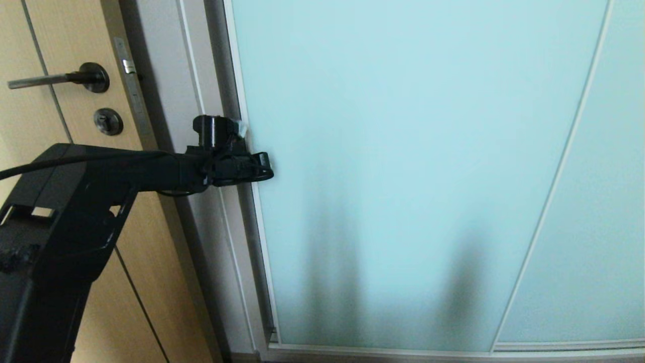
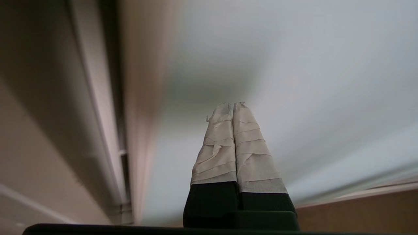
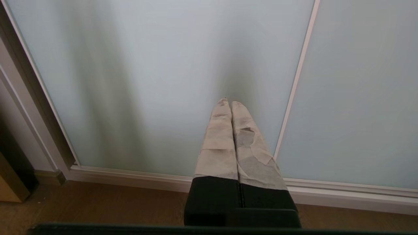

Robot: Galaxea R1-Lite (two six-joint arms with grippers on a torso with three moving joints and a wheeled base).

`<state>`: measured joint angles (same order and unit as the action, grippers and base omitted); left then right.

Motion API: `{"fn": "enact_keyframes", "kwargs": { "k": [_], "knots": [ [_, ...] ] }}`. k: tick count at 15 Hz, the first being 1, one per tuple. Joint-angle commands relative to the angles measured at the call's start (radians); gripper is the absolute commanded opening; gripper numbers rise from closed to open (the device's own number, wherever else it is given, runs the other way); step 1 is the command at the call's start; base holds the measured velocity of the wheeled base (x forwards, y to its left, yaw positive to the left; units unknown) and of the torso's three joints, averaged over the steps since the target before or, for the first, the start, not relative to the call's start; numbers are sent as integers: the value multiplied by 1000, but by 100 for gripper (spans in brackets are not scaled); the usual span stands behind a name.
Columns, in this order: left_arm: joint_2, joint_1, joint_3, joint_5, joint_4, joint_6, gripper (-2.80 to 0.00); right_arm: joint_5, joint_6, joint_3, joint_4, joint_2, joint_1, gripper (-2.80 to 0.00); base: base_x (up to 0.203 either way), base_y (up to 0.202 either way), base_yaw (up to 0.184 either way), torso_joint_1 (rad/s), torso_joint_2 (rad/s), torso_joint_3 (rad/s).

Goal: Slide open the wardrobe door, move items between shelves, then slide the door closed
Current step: Close the door

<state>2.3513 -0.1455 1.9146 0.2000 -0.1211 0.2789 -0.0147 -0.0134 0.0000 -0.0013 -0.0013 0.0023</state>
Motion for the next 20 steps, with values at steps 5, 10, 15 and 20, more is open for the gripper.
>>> {"fn": "enact_keyframes", "kwargs": {
  "k": [5, 10, 15, 20],
  "knots": [
    [-438, -69, -218, 47, -7, 15, -280, -1, 0, 2, 0, 0, 1, -280, 0, 0, 0, 0, 0, 0],
    [-805, -73, -529, -132, -10, -24, -280, -1, 0, 1, 0, 0, 1, -280, 0, 0, 0, 0, 0, 0],
    [-1137, 130, -756, -197, -8, -108, -280, -1, 0, 1, 0, 0, 1, -280, 0, 0, 0, 0, 0, 0],
    [-1590, 218, -1132, -225, 6, -170, -280, -1, 0, 0, 0, 0, 1, -280, 0, 0, 0, 0, 0, 0]
  ]
}}
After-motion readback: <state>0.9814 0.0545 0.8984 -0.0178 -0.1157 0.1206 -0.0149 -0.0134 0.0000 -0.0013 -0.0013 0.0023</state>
